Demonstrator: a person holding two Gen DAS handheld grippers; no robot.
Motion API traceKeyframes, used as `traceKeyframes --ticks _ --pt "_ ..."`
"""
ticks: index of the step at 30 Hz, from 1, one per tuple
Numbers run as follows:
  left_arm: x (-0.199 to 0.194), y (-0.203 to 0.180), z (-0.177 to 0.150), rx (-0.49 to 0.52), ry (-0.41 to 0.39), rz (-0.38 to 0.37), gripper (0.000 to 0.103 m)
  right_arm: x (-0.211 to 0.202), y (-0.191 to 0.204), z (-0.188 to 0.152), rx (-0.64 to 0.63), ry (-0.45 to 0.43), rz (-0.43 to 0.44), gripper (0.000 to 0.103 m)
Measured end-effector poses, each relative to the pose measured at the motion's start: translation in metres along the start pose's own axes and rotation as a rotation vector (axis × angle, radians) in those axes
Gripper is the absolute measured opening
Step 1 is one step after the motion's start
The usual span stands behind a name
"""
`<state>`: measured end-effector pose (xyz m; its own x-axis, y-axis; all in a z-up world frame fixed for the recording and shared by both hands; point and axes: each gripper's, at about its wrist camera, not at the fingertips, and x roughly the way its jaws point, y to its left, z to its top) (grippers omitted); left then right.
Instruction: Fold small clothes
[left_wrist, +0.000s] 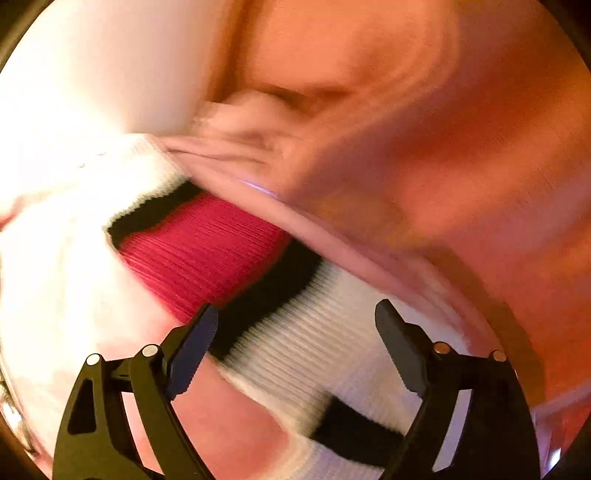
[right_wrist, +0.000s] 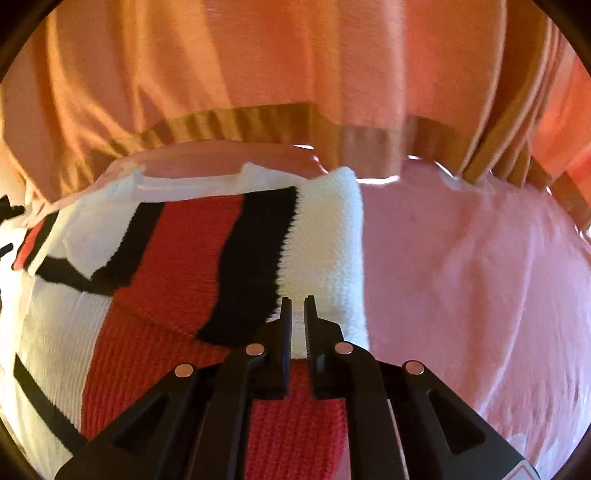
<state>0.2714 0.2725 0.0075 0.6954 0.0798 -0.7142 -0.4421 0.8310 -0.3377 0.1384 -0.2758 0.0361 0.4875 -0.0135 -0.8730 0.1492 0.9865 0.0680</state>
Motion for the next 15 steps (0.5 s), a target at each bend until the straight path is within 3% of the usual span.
traceKeyframes --ticks 3,8,10,11,13,15 --pt "0.021 0.056 0.028 -0.115 0.011 0.088 0.085 0.002 0.008 -0.006 -0.022 0.013 0.007 0.009" --pt "0.053 0.134 0.047 -0.297 0.046 0.155 0.081 0.006 0.022 -0.014 -0.075 0.015 0.006 0.025" --pt "0.06 0.147 0.048 -0.332 0.049 0.136 0.068 0.01 0.027 -0.018 -0.094 0.019 -0.002 0.027" --pt "0.06 0.143 0.051 -0.303 0.027 0.135 0.06 0.013 0.029 -0.019 -0.103 0.021 -0.006 0.028" --pt "0.068 0.132 0.056 -0.233 0.057 0.074 0.008 0.015 0.031 -0.021 -0.113 0.024 -0.013 0.031" --pt "0.067 0.119 0.056 -0.225 0.044 0.038 0.007 0.015 0.031 -0.022 -0.111 0.022 -0.011 0.031"
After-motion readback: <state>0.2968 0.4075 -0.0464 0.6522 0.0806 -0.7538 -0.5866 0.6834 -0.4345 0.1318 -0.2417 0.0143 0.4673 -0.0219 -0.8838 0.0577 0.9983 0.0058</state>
